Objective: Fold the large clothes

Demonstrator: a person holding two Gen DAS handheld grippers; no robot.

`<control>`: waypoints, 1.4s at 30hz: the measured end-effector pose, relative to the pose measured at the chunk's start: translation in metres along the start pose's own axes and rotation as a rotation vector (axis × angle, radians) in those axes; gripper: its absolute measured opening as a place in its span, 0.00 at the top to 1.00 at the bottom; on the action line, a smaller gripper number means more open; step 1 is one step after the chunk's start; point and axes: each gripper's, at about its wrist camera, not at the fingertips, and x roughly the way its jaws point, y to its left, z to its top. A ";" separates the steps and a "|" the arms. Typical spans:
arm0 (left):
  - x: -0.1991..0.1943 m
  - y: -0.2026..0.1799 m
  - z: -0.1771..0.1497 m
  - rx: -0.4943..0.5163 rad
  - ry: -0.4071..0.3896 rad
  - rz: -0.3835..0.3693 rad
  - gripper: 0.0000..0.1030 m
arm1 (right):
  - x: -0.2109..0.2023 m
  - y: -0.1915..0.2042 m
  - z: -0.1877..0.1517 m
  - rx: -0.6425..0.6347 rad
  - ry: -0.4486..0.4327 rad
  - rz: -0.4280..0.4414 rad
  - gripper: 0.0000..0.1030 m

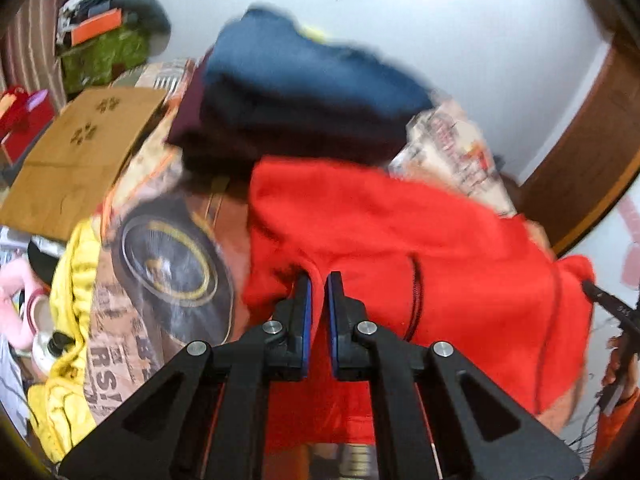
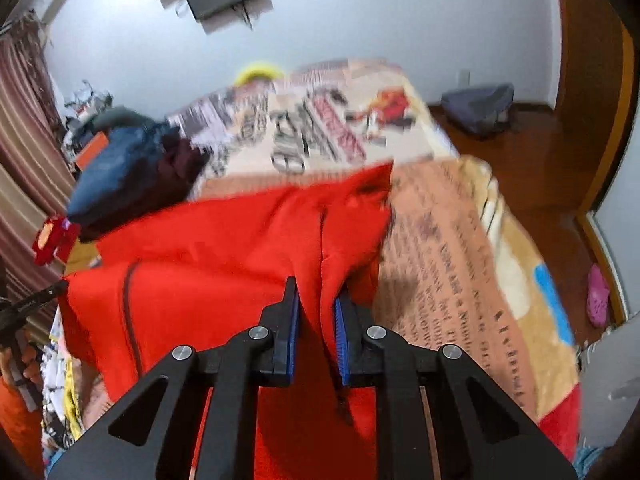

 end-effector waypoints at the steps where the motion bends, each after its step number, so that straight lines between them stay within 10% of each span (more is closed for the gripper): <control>1: 0.013 0.001 -0.005 0.010 0.025 0.034 0.94 | 0.008 -0.003 -0.002 -0.002 0.019 -0.005 0.85; 3: 0.029 0.000 -0.014 0.041 0.062 0.162 0.94 | 0.015 -0.005 -0.004 -0.016 0.054 -0.020 0.81; 8: 0.024 -0.005 -0.030 0.096 0.102 0.093 0.92 | -0.002 -0.004 -0.010 -0.063 0.060 -0.030 0.67; 10: 0.014 -0.004 -0.031 0.110 0.085 0.089 0.83 | -0.011 -0.007 -0.011 -0.059 0.068 -0.042 0.60; 12: 0.007 0.001 -0.032 0.099 0.076 0.078 0.51 | -0.019 -0.013 -0.013 -0.039 0.078 -0.023 0.58; 15: -0.004 0.012 -0.041 0.079 0.047 0.073 0.40 | -0.028 -0.020 -0.021 -0.009 0.072 -0.011 0.57; 25: 0.012 0.032 -0.095 0.018 0.211 0.088 0.40 | -0.031 -0.018 -0.069 0.010 0.134 -0.009 0.50; 35: 0.016 0.030 -0.090 0.021 0.166 0.078 0.41 | -0.023 -0.014 -0.067 0.066 0.075 -0.008 0.49; 42: 0.030 0.025 -0.085 -0.004 0.219 0.027 0.93 | -0.029 -0.012 -0.067 0.095 0.038 0.045 0.82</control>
